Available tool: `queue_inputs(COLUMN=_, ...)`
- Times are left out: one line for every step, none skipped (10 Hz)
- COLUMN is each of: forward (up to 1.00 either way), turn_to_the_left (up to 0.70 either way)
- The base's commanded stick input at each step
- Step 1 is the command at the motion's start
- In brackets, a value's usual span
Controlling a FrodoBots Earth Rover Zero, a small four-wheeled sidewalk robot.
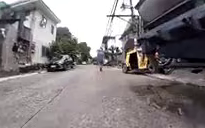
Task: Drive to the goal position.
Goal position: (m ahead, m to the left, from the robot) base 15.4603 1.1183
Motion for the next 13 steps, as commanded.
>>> queue_inputs(forward=1.00, turn_to_the_left=0.00)
queue_inputs(forward=1.00, turn_to_the_left=0.00)
queue_inputs(forward=1.00, turn_to_the_left=0.00)
queue_inputs(forward=1.00, turn_to_the_left=0.00)
queue_inputs(forward=1.00, turn_to_the_left=0.00)
queue_inputs(forward=1.00, turn_to_the_left=0.00)
queue_inputs(forward=1.00, turn_to_the_left=0.00)
queue_inputs(forward=1.00, turn_to_the_left=0.00)
queue_inputs(forward=1.00, turn_to_the_left=0.00)
queue_inputs(forward=1.00, turn_to_the_left=0.00)
queue_inputs(forward=1.00, turn_to_the_left=0.00)
queue_inputs(forward=1.00, turn_to_the_left=0.00)
queue_inputs(forward=1.00, turn_to_the_left=0.00)
